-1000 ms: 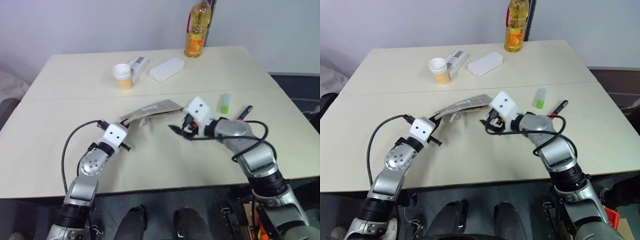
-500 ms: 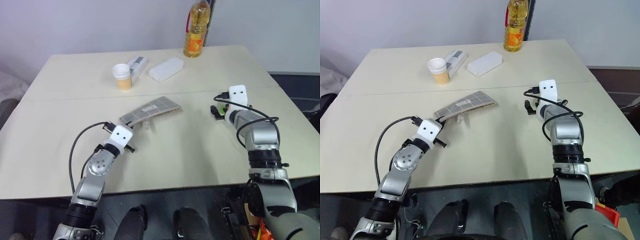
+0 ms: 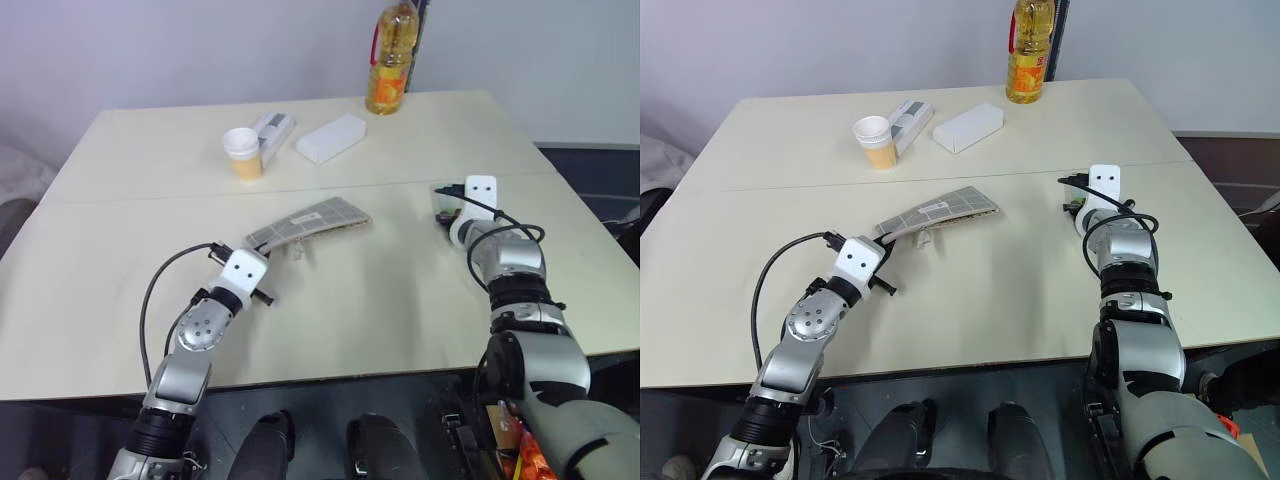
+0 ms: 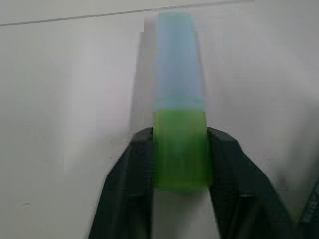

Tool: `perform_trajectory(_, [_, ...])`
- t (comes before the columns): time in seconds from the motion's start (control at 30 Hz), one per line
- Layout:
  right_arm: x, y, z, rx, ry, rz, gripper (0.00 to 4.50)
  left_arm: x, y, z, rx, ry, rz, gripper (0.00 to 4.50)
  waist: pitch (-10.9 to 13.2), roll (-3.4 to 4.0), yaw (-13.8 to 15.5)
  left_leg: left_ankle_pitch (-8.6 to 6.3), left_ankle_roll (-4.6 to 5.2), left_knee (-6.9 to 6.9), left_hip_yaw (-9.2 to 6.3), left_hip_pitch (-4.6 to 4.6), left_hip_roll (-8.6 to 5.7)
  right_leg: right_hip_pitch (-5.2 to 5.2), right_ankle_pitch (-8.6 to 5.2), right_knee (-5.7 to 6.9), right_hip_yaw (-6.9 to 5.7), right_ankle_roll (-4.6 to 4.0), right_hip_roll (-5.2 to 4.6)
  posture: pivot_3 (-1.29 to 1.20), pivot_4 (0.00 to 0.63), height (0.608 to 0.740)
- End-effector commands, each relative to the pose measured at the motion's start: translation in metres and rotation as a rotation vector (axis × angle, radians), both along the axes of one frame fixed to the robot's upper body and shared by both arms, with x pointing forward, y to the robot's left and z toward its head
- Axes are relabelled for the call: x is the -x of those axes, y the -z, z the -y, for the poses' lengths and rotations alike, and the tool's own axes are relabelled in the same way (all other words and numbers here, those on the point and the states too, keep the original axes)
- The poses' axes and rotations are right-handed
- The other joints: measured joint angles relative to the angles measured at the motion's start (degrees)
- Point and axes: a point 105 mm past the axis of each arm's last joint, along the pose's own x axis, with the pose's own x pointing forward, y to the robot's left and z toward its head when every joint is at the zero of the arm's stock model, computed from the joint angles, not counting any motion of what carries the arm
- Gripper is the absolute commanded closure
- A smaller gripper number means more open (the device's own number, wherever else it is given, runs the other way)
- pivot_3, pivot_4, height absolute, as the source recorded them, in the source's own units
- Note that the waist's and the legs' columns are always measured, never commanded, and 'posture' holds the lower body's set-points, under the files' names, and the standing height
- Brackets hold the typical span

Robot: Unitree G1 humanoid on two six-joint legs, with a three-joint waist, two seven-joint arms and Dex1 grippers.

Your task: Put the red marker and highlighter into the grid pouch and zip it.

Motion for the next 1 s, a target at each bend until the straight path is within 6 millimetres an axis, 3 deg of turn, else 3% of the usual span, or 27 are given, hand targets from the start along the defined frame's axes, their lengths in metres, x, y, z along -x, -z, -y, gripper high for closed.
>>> perform_trajectory(0.03, [-0.003, -0.025, -0.007, 0.058, -0.059, 0.097, 3.61, 0.0, -0.016, -0.006, 0.044, -0.021, 0.045, 4.5, 0.0, 0.0, 0.0, 0.0, 0.0, 0.0, 0.0, 0.0, 0.0, 0.0, 0.0, 0.0, 0.0, 0.0, 0.0, 0.0, 0.15, 0.74])
perform_trajectory(0.13, [0.003, -0.039, -0.019, 0.181, -0.178, 0.151, 3.61, -0.003, -0.019, -0.011, 0.066, -0.034, 0.042, 4.5, 0.0, 0.0, 0.0, 0.0, 0.0, 0.0, 0.0, -0.01, 0.01, -0.02, 0.0, 0.01, 0.01, 0.0, -0.01, 0.0, 0.15, 0.74])
perform_trajectory(0.27, [0.029, -0.06, -0.043, 0.378, -0.419, 0.211, 3.61, -0.008, -0.023, -0.019, 0.103, -0.044, 0.034, 4.5, 0.0, 0.02, 0.1, 0.0, 0.0, 0.0, -0.03, -0.03, 0.0, -0.05, 0.0, 0.01, -0.01, 0.01, 0.0, 0.0, 0.15, 0.74])
perform_trajectory(0.47, [0.082, -0.077, -0.075, 0.348, -0.77, 0.263, 3.61, -0.01, -0.024, -0.024, 0.105, -0.006, 0.014, 4.5, 0.0, 0.01, 0.2, -0.01, 0.0, 0.01, -0.1, -0.01, 0.0, 0.0, -0.01, -0.02, -0.07, 0.01, -0.01, 0.0, 0.15, 0.74])
perform_trajectory(0.57, [0.101, -0.073, -0.083, 0.308, -0.87, 0.24, 3.61, -0.011, -0.024, -0.024, 0.103, 0.003, 0.011, 4.5, 0.0, 0.01, 0.2, -0.01, 0.0, 0.02, -0.26, -0.01, 0.01, 0.05, -0.01, -0.08, -0.08, 0.01, 0.0, 0.0, 0.15, 0.74])
perform_trajectory(0.73, [0.115, -0.062, -0.093, 0.248, -0.932, 0.202, 3.61, -0.011, -0.024, -0.02, 0.102, 0.016, 0.009, 4.5, 0.0, -0.01, 0.2, -0.01, 0.0, 0.05, -0.34, 0.0, 0.01, 0.06, -0.01, -0.08, -0.08, 0.01, -0.01, 0.0, 0.15, 0.74])
perform_trajectory(1.0, [0.114, -0.053, -0.102, 0.236, -0.95, 0.169, 3.61, -0.009, -0.024, -0.017, 0.102, 0.03, 0.011, 4.5, 0.0, -0.01, 0.2, 0.0, 0.0, 0.05, -0.36, -0.01, 0.01, 0.06, -0.01, -0.08, -0.08, 0.01, -0.02, 0.0, 0.15, 0.74])
